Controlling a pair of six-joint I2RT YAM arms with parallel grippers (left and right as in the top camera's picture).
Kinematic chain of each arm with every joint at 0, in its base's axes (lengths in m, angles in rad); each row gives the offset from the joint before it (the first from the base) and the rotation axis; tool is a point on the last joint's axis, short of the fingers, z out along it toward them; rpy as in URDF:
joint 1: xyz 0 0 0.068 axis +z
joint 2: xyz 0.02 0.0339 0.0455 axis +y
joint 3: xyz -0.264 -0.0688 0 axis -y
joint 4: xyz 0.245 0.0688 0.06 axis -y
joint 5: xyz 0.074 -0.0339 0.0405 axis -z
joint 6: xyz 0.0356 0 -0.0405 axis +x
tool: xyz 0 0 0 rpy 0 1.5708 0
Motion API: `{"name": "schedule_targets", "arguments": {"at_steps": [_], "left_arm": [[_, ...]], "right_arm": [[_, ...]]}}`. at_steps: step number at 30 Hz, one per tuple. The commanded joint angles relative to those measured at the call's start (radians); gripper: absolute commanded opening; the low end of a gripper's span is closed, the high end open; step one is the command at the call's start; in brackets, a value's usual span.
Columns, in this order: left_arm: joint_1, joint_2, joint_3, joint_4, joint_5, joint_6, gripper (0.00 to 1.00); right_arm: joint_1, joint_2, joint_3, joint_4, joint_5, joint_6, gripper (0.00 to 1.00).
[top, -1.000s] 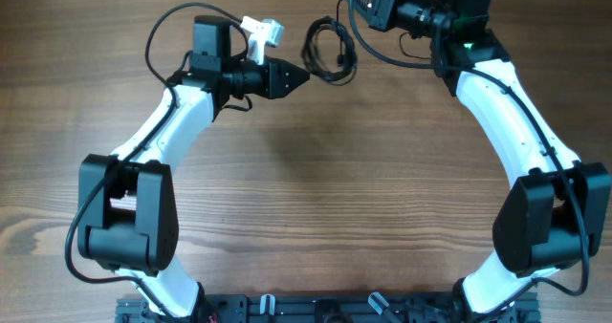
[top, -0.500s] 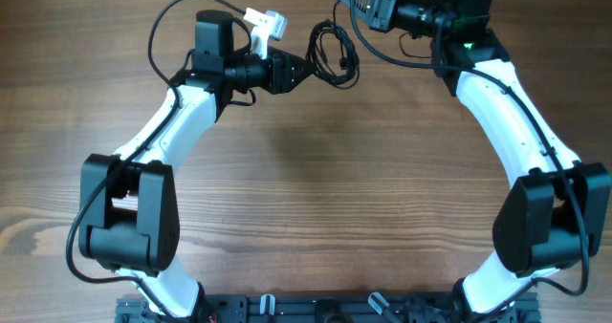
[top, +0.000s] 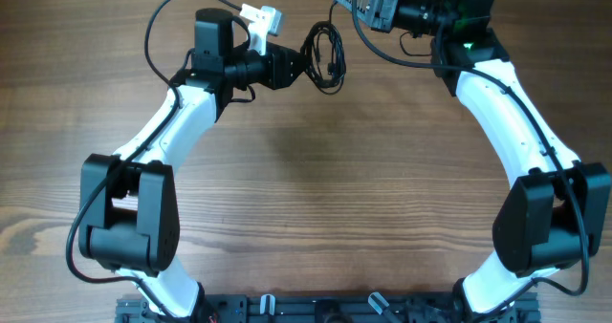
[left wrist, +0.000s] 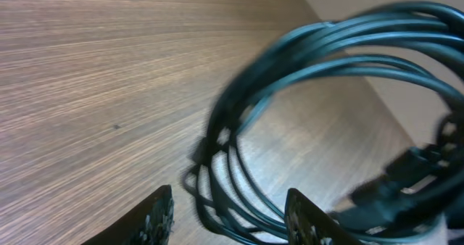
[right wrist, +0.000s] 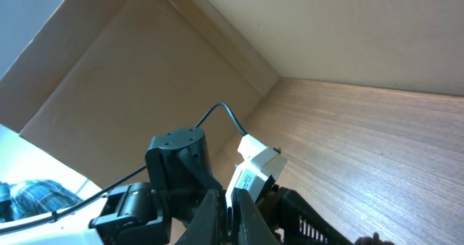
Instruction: Untangle cables
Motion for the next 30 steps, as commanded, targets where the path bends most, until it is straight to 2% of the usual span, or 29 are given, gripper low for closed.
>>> {"name": "schedule_targets", "arguments": {"at_steps": [1, 9, 13, 14, 18, 25, 26, 27, 28, 30], "left_arm": [[0.0, 0.005, 0.009, 0.004, -0.05, 0.015, 0.51], [0.0, 0.005, 0.009, 0.005, -0.048, 0.011, 0.51], [0.0, 0.005, 0.009, 0.008, -0.039, 0.011, 0.43], [0.0, 0.005, 0.009, 0.012, -0.035, 0.011, 0.39], [-0.003, 0.006, 0.009, 0.038, -0.019, 0.011, 0.05], [-0.037, 0.006, 0.009, 0.08, -0.019, 0.011, 0.04], [-0.04, 0.006, 0.009, 0.081, -0.02, 0.011, 0.06], [-0.043, 0.006, 0.009, 0.082, -0.02, 0.011, 0.18], [-0.044, 0.006, 0.009, 0.082, -0.022, 0.011, 0.2], [-0.045, 0.006, 0.009, 0.082, -0.027, 0.011, 0.04]], "right_arm": [[0.001, 0.014, -0.003, 0.019, -0.042, 0.018, 0.04], [0.002, 0.014, -0.003, 0.024, -0.049, 0.021, 0.04], [0.003, 0.014, -0.003, 0.024, -0.05, 0.021, 0.05], [0.003, 0.014, -0.003, 0.024, -0.052, 0.021, 0.05], [0.003, 0.014, -0.003, 0.024, -0.058, 0.021, 0.04], [0.004, 0.014, -0.003, 0.024, -0.063, 0.02, 0.05], [0.004, 0.014, -0.003, 0.024, -0.064, 0.021, 0.05], [0.004, 0.014, -0.003, 0.024, -0.065, 0.021, 0.05], [0.004, 0.014, -0.003, 0.024, -0.065, 0.021, 0.05], [0.004, 0.014, -0.003, 0.024, -0.064, 0.021, 0.05]]}}
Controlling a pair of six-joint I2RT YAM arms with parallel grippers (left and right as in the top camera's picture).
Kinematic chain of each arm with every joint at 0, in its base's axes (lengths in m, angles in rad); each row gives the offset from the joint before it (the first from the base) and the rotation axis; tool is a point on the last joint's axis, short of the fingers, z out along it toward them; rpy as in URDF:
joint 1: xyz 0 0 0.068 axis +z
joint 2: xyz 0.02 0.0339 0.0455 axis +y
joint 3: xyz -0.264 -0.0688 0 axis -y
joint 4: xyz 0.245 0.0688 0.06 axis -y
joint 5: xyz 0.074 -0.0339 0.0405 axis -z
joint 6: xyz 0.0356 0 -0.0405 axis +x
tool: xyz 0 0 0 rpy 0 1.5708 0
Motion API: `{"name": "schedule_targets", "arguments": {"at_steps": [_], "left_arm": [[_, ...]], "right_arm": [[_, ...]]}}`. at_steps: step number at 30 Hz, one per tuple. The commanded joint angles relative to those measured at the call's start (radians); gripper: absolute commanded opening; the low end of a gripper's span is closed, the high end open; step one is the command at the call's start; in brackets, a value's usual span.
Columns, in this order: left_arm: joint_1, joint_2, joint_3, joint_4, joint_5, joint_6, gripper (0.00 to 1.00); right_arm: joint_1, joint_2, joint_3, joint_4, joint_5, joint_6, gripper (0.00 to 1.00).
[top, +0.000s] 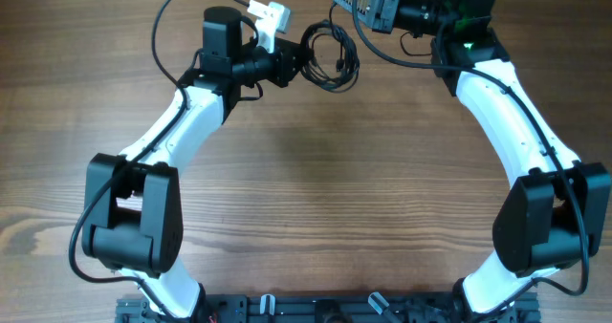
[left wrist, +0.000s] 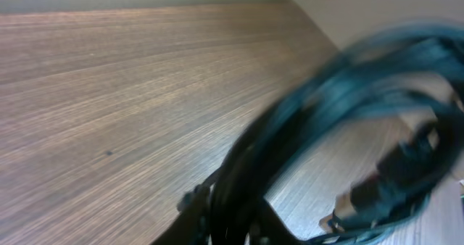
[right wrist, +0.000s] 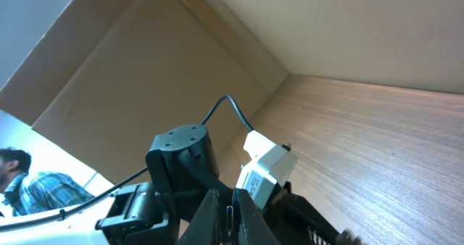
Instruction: Untangle cables
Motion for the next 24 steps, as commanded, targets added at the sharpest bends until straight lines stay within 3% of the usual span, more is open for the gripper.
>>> {"name": "schedule_targets", "arguments": {"at_steps": [1, 16, 24], "left_arm": [[-0.005, 0.006, 0.009, 0.006, 0.008, 0.008, 0.04], [-0.002, 0.006, 0.009, -0.02, -0.011, 0.008, 0.04], [0.046, 0.006, 0.009, -0.048, -0.01, 0.007, 0.04]], "right_arm": [[0.004, 0.014, -0.003, 0.006, -0.031, 0.007, 0.05], [0.004, 0.014, -0.003, -0.005, -0.018, 0.002, 0.05], [0.004, 0.014, -0.003, -0.28, 0.188, -0.156, 0.05]]}}
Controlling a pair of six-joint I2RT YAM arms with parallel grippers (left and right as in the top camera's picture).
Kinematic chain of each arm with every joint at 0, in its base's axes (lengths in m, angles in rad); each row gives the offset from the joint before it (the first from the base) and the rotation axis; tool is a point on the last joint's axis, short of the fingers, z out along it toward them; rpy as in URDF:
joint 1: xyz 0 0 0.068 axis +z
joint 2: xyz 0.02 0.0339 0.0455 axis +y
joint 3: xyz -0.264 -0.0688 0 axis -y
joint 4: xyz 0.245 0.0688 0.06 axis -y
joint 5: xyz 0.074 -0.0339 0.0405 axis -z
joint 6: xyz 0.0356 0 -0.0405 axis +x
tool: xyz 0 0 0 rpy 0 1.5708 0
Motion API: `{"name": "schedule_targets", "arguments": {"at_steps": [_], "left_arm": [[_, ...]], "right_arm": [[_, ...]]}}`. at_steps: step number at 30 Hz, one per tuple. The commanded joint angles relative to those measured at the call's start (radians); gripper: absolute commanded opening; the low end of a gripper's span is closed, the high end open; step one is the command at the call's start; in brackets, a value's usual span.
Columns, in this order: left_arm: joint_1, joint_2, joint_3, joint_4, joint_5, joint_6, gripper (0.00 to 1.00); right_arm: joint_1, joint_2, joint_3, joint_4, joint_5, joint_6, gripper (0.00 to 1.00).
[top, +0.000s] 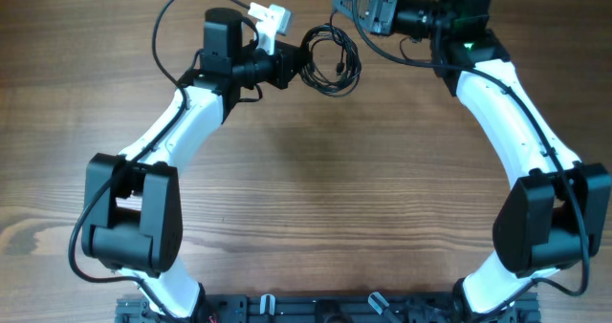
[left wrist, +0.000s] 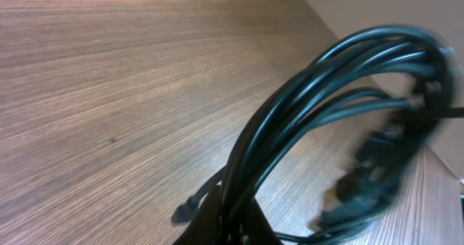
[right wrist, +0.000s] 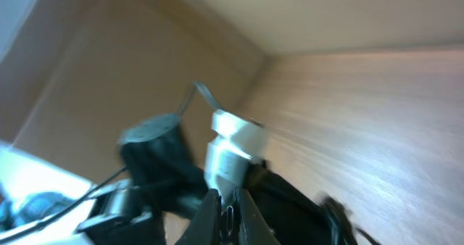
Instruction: Untangle cables
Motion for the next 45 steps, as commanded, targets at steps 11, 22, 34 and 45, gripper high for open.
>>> {"name": "schedule_targets", "arguments": {"at_steps": [11, 22, 34, 45], "left_arm": [[0.055, 0.006, 0.009, -0.019, 0.059, 0.001, 0.04], [0.055, 0.006, 0.009, -0.016, 0.066, -0.004, 0.04], [0.055, 0.005, 0.009, -0.011, 0.066, -0.022, 0.04], [0.055, 0.005, 0.009, 0.006, 0.128, -0.03, 0.04]], "right_arm": [[0.012, 0.014, -0.003, -0.349, 0.248, -0.262, 0.05], [0.089, 0.014, -0.003, -0.497, 0.414, -0.312, 0.04], [0.133, 0.014, -0.004, -0.528, 0.487, -0.308, 0.06], [0.155, 0.014, -0.004, -0.525, 0.554, -0.273, 1.0]]}}
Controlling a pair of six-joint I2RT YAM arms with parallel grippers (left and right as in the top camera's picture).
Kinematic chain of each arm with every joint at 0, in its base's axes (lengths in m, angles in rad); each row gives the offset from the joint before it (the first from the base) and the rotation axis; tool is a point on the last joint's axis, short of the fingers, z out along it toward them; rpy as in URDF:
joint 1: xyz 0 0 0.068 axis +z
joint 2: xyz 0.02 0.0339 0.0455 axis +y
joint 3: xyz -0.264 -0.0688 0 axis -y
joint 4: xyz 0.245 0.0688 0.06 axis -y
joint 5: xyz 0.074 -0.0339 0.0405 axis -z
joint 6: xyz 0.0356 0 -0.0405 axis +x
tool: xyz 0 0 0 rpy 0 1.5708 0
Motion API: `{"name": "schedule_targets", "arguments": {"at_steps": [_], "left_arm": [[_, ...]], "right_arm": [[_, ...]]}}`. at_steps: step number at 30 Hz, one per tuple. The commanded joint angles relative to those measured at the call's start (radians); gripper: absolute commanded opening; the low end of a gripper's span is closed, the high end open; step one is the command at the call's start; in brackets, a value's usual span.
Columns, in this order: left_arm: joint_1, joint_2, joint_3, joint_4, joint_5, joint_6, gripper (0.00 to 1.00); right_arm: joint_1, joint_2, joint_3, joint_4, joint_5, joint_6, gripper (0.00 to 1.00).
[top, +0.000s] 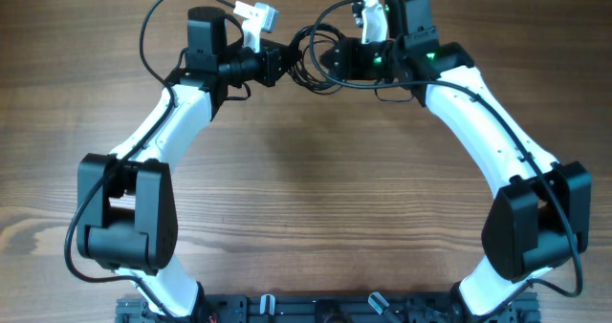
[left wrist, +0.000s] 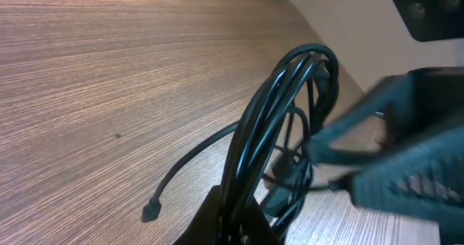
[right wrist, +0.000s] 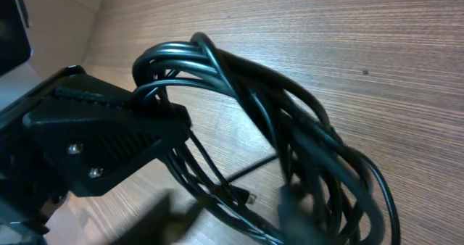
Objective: Untangle cables
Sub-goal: 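Hold the coil with both grippers and pull the loops apart sideways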
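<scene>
A black cable coil hangs just above the far side of the wooden table, between both arms. My left gripper is shut on one side of the coil, the strands pinched between its fingers. A loose plug end trails onto the wood. My right gripper is at the coil's other side and open. In the right wrist view its blurred fingers straddle several strands of the coil, with the left gripper's black body just behind.
A white camera module sits on the left wrist and another on the right wrist. Each arm's own thin black lead loops near the table's far edge. Bare wood lies in front of both arms.
My right gripper was shut and raised at the far right, pointing away from the coil. It is now open, lowered and leftward against the coil. The left gripper still holds the coil, shifted slightly left.
At first my left gripper was open around the coil while the right gripper stayed shut, up at the back. The left gripper then was shut on the coil and held it up. Now the right gripper has come across, open, with strands between its fingers.
</scene>
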Motion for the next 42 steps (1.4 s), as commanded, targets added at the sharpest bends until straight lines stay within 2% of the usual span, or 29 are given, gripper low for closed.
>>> {"name": "schedule_targets", "arguments": {"at_steps": [1, 10, 20, 25, 26, 27, 28, 29, 30, 31, 32, 33, 34, 36, 40, 42], "left_arm": [[0.003, 0.003, 0.009, 0.008, 0.043, -0.021, 0.04], [0.005, 0.003, 0.009, 0.01, 0.045, -0.02, 0.04], [0.025, 0.003, 0.009, 0.016, 0.026, -0.02, 0.04], [0.055, 0.003, 0.009, 0.019, 0.027, -0.021, 0.04], [0.059, 0.003, 0.009, 0.018, 0.027, -0.021, 0.04], [0.062, 0.003, 0.009, 0.019, 0.027, -0.021, 0.04], [0.064, 0.003, 0.009, 0.019, 0.027, -0.021, 0.04], [0.067, 0.003, 0.009, 0.02, 0.027, -0.021, 0.04], [0.068, 0.003, 0.009, 0.019, 0.027, -0.021, 0.04], [0.068, 0.003, 0.009, 0.019, 0.027, -0.021, 0.04], [0.068, 0.003, 0.009, 0.02, 0.027, -0.021, 0.04], [0.068, 0.003, 0.009, 0.019, 0.027, -0.021, 0.04], [0.068, 0.003, 0.009, 0.019, 0.027, -0.021, 0.04], [0.068, 0.003, 0.009, 0.02, 0.032, -0.021, 0.04], [0.068, 0.003, 0.009, 0.021, 0.049, -0.021, 0.04], [0.068, 0.003, 0.009, 0.023, 0.064, -0.021, 0.04]], "right_arm": [[0.005, 0.013, -0.003, -0.001, 0.06, 0.027, 1.0], [0.004, 0.013, -0.003, 0.0, 0.082, 0.039, 1.0], [0.004, 0.013, -0.003, -0.1, 0.365, 0.238, 1.0], [0.004, 0.013, -0.003, -0.134, 0.395, 0.245, 0.99], [0.004, 0.013, -0.003, -0.132, 0.395, 0.247, 0.95], [0.004, 0.013, -0.003, -0.128, 0.395, 0.248, 0.86], [0.004, 0.013, -0.003, -0.125, 0.395, 0.254, 0.7], [0.004, 0.013, -0.003, -0.123, 0.395, 0.26, 0.42], [0.004, 0.013, -0.003, -0.121, 0.394, 0.265, 0.29], [0.004, 0.013, -0.003, -0.12, 0.394, 0.267, 0.28], [0.004, 0.013, -0.003, -0.12, 0.394, 0.267, 0.45], [0.004, 0.013, -0.003, -0.12, 0.394, 0.267, 0.73], [0.004, 0.013, -0.003, -0.119, 0.394, 0.268, 0.74], [0.005, 0.013, -0.003, -0.117, 0.393, 0.27, 0.65], [0.005, 0.013, -0.003, -0.103, 0.393, 0.271, 0.63], [0.005, 0.013, -0.003, -0.09, 0.393, 0.272, 0.57]]}}
